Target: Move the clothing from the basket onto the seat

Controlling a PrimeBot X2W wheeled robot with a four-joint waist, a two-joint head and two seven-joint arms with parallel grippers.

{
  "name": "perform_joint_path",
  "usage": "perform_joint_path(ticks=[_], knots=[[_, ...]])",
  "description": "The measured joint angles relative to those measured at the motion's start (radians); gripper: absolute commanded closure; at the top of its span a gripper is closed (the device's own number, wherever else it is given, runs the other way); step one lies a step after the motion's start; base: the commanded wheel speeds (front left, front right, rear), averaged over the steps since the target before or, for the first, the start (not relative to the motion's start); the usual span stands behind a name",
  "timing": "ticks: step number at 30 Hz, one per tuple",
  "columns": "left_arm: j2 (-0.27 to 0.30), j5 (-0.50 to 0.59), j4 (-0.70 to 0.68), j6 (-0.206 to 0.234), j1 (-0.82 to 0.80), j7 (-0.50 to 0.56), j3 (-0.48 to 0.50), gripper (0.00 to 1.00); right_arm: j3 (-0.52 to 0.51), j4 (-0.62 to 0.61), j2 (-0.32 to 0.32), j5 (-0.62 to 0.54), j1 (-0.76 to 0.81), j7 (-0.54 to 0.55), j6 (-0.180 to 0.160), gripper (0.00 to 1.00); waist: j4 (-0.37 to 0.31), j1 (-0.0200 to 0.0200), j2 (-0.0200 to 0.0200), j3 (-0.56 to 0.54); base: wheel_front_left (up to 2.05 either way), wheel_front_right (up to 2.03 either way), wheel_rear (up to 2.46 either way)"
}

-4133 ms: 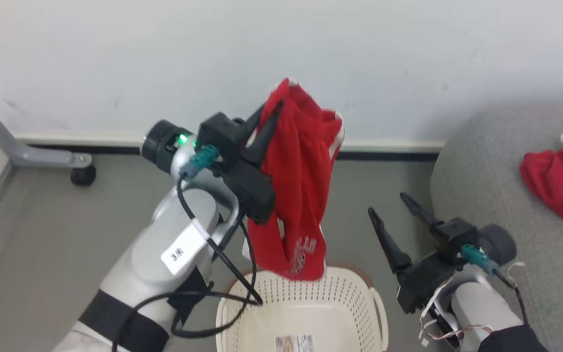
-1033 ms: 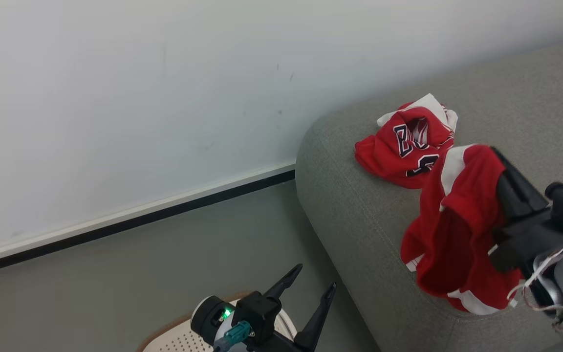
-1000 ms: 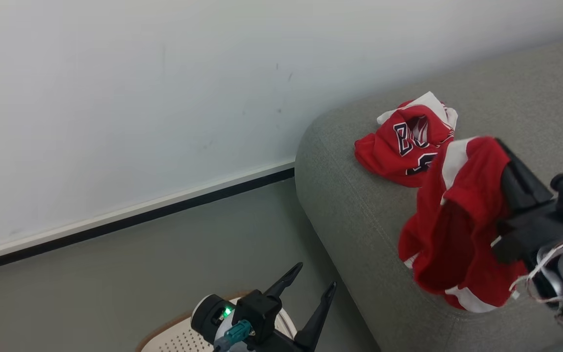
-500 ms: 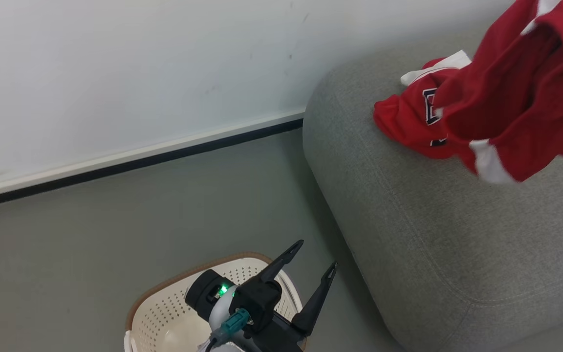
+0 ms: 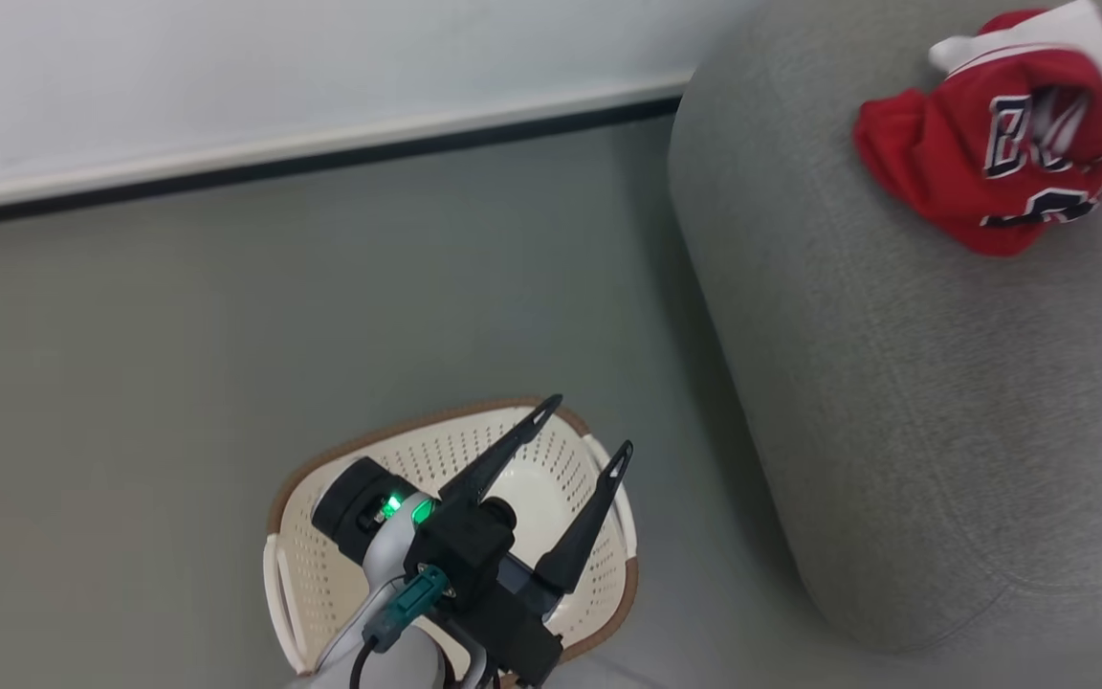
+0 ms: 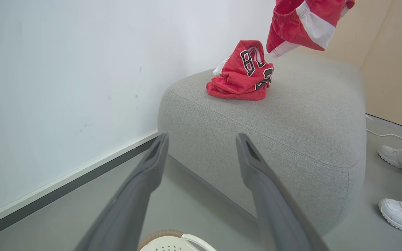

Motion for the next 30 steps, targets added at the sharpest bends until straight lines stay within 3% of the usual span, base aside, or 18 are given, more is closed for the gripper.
perform_joint_path(ticks=[10, 19, 28, 29, 30], knots=[[0.046, 0.033, -0.073, 0.011, -0.045, 0.024, 0.026, 0.0, -0.01, 0.103, -0.009, -0.019, -0.077, -0.022, -0.034, 1.0, 0.044, -0.0001, 0.0001, 0.135, 0.0, 0.0, 0.0], [0.081, 0.065, -0.113, 0.024, -0.089, 0.044, 0.064, 0.0, 0.04, 0.223, 0.149, -0.011, -0.051, -0.036, -0.035, 1.0, 0.053, -0.0001, 0.0001, 0.267, 0.0, 0.0, 0.0], [0.081, 0.071, -0.103, 0.025, -0.105, 0.049, 0.072, 0.0, 0.064, 0.323, 0.2, -0.01, -0.051, -0.082, -0.013, 1.0, 0.019, -0.0002, 0.0001, 0.318, 0.0, 0.0, 0.0], [0.081, 0.071, -0.101, 0.025, -0.105, 0.049, 0.074, 0.0, 0.065, 0.329, 0.203, -0.01, -0.051, -0.091, -0.006, 0.96, 0.014, -0.0002, 0.0, 0.318, 0.0, 0.0, 0.0], [0.081, 0.071, -0.1, 0.025, -0.105, 0.049, 0.075, 0.0, 0.067, 0.335, 0.205, -0.01, -0.051, -0.098, -0.005, 0.72, 0.01, -0.0002, 0.0001, 0.318, 0.0, 0.0, 0.0]])
